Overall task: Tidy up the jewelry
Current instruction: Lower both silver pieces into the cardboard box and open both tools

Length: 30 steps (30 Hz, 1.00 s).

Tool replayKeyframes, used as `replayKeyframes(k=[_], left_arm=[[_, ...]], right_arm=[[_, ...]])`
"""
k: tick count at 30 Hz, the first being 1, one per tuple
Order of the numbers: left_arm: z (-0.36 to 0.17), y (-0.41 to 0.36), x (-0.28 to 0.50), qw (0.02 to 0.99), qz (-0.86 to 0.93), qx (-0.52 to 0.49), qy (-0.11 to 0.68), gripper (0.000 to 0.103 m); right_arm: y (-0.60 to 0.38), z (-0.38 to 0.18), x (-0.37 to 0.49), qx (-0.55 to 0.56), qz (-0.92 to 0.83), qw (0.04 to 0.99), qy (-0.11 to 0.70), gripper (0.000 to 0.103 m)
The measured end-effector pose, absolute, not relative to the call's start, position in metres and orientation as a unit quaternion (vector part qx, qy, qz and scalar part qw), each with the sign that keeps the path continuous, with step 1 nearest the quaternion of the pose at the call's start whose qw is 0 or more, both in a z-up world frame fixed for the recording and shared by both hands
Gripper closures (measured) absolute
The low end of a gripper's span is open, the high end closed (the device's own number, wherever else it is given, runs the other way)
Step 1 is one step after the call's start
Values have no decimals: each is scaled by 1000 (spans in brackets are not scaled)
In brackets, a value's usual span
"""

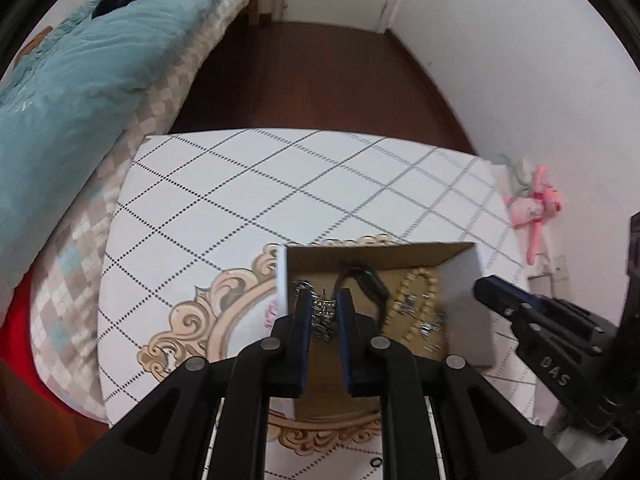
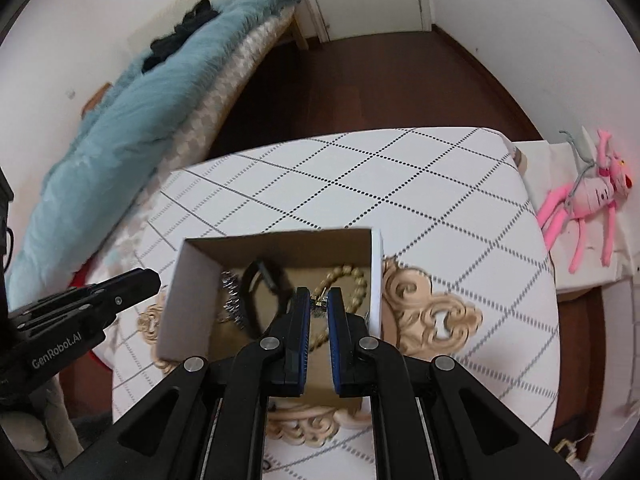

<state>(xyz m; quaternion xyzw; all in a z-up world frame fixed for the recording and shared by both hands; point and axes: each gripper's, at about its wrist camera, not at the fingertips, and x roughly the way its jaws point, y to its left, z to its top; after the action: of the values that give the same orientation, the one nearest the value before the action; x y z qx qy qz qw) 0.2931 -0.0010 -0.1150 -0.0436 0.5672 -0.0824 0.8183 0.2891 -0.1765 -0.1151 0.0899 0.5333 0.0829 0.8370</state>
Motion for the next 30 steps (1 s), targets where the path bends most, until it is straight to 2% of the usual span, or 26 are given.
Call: replayKeyframes(k=[5, 6, 7, 9, 13, 14, 15, 16, 17, 18, 19, 30], left_arm=[[-121, 0, 311, 804, -64, -35, 590, 89], [-121, 0, 312, 805, -60, -31, 589, 82], [-119, 0, 313, 807, -53, -26, 587, 75], [-115, 2, 312, 814, -40, -16, 579, 36], [-111, 8, 308, 824, -26, -11, 566, 33], [-111, 8, 305, 825, -23, -9, 565, 24], [-112, 9, 302, 826, -20, -5, 564, 8], [-113, 10, 300, 826, -19, -3, 563, 2], [-114, 11, 296, 828, -17, -1, 560, 0], [-116, 11, 293, 830, -13, 2, 558, 0], [-118, 12, 287, 832, -9, 6, 555, 0], [-119, 14, 255, 840, 6, 8, 543, 0]], right_arm=[[-175, -124, 316, 86, 80, 814, 569, 92], [-175, -123, 317, 85, 78, 815, 568, 90], [-176, -122, 317, 83, 77, 816, 567, 76], [-177, -120, 316, 79, 72, 819, 564, 60], [-179, -117, 310, 59, 51, 826, 559, 53], [-180, -117, 307, 54, 44, 827, 558, 50], [-180, -117, 305, 46, 34, 827, 559, 41], [-180, -118, 302, 37, 24, 828, 560, 30], [-179, -119, 299, 31, 20, 827, 561, 23], [-179, -120, 295, 24, 16, 827, 562, 10], [-177, -122, 292, 10, 7, 826, 563, 4], [-174, -127, 262, -13, -17, 827, 562, 0]])
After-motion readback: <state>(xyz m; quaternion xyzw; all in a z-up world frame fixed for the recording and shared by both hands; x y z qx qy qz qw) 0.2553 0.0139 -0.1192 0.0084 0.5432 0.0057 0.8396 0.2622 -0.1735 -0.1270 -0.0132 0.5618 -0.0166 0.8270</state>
